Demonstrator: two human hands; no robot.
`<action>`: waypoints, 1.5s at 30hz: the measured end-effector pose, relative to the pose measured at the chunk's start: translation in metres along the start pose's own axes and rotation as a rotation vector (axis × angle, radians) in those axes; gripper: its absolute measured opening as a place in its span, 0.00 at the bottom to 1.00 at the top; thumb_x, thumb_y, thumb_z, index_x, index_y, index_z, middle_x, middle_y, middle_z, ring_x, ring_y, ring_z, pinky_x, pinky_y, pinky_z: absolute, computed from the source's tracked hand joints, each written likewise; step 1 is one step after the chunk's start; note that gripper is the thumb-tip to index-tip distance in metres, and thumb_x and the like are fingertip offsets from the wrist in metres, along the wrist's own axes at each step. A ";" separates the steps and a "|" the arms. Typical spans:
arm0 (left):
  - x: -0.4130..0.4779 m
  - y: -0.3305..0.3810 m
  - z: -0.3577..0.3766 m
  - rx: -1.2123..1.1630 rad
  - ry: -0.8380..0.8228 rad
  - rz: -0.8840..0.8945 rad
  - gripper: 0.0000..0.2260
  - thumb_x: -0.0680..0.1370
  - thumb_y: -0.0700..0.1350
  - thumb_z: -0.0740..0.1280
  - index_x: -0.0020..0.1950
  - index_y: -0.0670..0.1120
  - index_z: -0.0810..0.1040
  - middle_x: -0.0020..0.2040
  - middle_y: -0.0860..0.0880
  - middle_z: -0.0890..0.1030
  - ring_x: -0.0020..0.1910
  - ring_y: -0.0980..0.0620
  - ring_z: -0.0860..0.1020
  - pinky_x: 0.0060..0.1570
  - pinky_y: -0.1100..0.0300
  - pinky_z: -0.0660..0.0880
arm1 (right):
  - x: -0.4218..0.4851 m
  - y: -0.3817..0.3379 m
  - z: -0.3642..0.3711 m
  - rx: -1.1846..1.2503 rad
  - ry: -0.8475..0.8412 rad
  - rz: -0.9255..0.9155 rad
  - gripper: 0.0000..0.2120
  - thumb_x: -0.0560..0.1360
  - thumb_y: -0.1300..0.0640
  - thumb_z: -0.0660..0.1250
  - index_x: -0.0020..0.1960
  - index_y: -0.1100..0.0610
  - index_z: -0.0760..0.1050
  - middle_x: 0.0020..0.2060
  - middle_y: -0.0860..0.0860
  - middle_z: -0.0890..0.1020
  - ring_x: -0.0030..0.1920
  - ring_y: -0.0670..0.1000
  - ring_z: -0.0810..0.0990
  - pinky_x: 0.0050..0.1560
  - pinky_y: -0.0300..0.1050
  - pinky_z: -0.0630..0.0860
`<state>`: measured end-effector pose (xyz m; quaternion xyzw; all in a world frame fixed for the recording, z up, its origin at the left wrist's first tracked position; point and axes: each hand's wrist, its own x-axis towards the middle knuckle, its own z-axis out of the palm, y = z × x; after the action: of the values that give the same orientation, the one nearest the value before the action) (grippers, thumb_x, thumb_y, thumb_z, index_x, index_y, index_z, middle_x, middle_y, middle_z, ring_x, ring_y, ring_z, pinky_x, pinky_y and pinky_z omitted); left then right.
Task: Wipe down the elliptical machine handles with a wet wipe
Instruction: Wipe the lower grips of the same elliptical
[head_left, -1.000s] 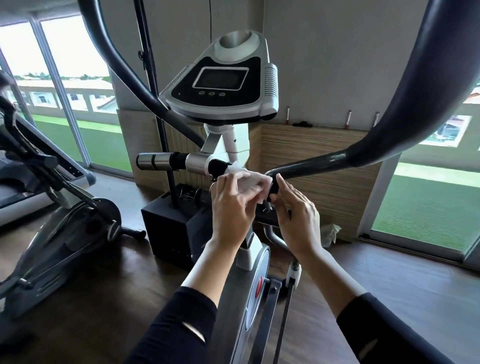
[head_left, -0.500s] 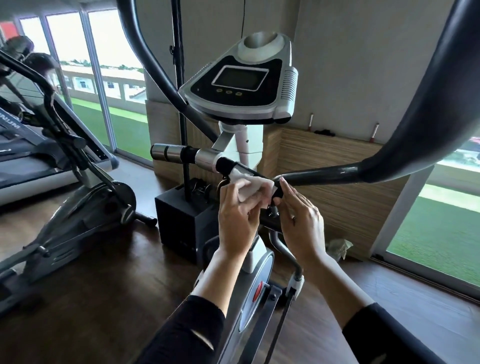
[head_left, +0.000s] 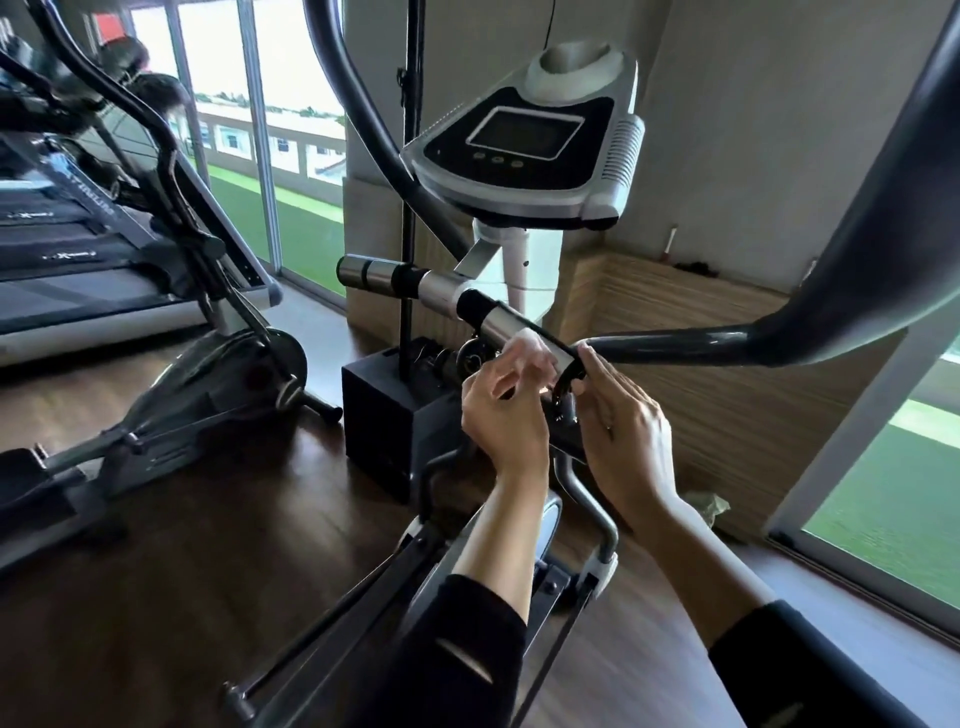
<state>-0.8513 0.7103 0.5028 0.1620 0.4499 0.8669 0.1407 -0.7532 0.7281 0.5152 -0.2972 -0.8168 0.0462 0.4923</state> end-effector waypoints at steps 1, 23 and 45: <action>-0.004 -0.001 0.001 -0.014 0.002 -0.021 0.09 0.67 0.47 0.78 0.46 0.54 0.84 0.48 0.44 0.84 0.47 0.46 0.83 0.50 0.43 0.79 | 0.000 0.001 0.000 0.000 -0.002 -0.002 0.19 0.78 0.56 0.61 0.69 0.56 0.73 0.64 0.52 0.78 0.64 0.51 0.77 0.62 0.48 0.75; -0.003 0.002 0.007 0.153 0.105 0.378 0.08 0.73 0.39 0.74 0.50 0.40 0.85 0.48 0.45 0.82 0.48 0.58 0.80 0.49 0.64 0.77 | 0.001 -0.002 0.006 0.001 0.021 0.038 0.19 0.79 0.56 0.61 0.69 0.55 0.72 0.64 0.51 0.78 0.64 0.49 0.76 0.61 0.43 0.73; 0.076 0.028 -0.017 0.667 -0.685 0.951 0.08 0.76 0.42 0.69 0.52 0.44 0.84 0.52 0.48 0.83 0.58 0.48 0.77 0.64 0.44 0.70 | -0.005 -0.012 0.025 -0.030 0.148 0.127 0.22 0.79 0.53 0.59 0.71 0.58 0.70 0.65 0.54 0.77 0.66 0.52 0.75 0.62 0.54 0.75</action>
<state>-0.9301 0.7122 0.5282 0.6429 0.5032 0.5489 -0.1791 -0.7780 0.7208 0.5029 -0.3584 -0.7583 0.0430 0.5429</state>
